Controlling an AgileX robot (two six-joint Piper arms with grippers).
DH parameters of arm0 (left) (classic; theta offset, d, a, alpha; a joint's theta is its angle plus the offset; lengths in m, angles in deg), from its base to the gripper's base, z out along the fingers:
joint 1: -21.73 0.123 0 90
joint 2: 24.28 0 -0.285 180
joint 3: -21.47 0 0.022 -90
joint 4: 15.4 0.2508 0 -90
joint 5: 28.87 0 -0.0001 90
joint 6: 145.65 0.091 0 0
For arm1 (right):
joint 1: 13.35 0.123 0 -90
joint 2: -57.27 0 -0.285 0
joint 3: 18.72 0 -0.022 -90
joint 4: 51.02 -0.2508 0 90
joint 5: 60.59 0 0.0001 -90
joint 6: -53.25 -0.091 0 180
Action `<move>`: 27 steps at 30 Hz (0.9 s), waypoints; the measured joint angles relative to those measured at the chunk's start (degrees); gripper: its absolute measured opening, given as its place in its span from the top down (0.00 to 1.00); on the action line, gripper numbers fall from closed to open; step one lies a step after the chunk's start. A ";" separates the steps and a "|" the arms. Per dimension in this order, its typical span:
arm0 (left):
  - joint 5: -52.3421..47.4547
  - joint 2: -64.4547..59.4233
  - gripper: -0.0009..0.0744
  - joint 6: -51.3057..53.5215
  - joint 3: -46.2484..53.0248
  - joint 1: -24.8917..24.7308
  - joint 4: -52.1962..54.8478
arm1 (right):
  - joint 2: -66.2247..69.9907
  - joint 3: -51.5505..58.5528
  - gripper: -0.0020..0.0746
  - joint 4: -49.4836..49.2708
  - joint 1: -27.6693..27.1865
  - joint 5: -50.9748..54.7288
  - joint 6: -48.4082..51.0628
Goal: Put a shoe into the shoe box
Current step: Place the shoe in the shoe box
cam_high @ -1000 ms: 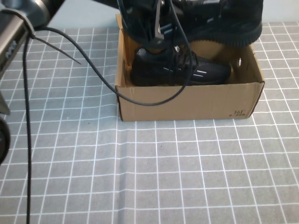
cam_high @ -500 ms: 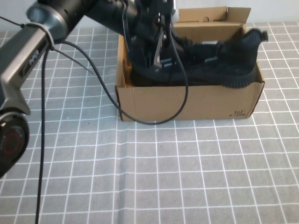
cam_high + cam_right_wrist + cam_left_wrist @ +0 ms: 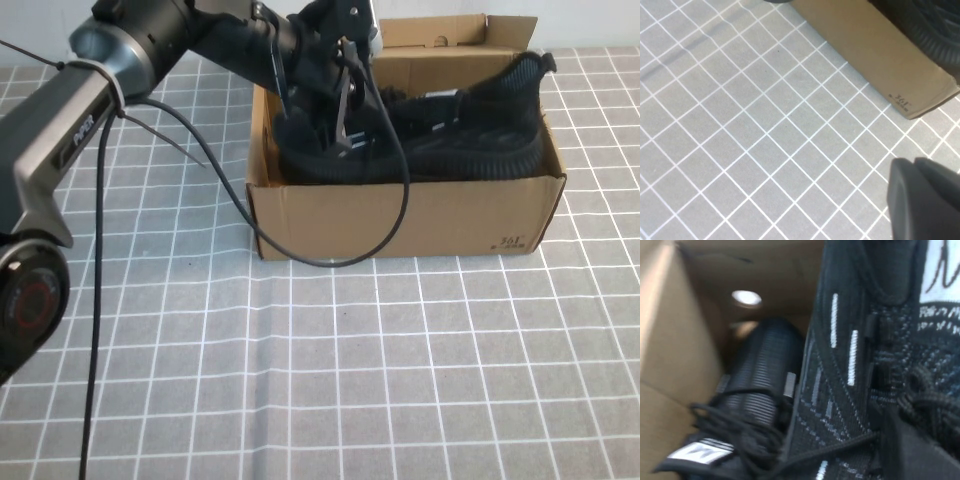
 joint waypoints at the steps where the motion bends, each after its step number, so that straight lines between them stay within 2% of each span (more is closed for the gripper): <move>1: 1.29 -0.10 0.94 0.00 0.11 0.00 -0.35 | -0.14 0.00 0.99 0.00 0.00 0.00 0.00; 27: 0.73 -4.53 0.94 2.54 0.11 0.00 -0.57 | -0.14 0.00 0.99 0.00 0.00 -0.12 0.00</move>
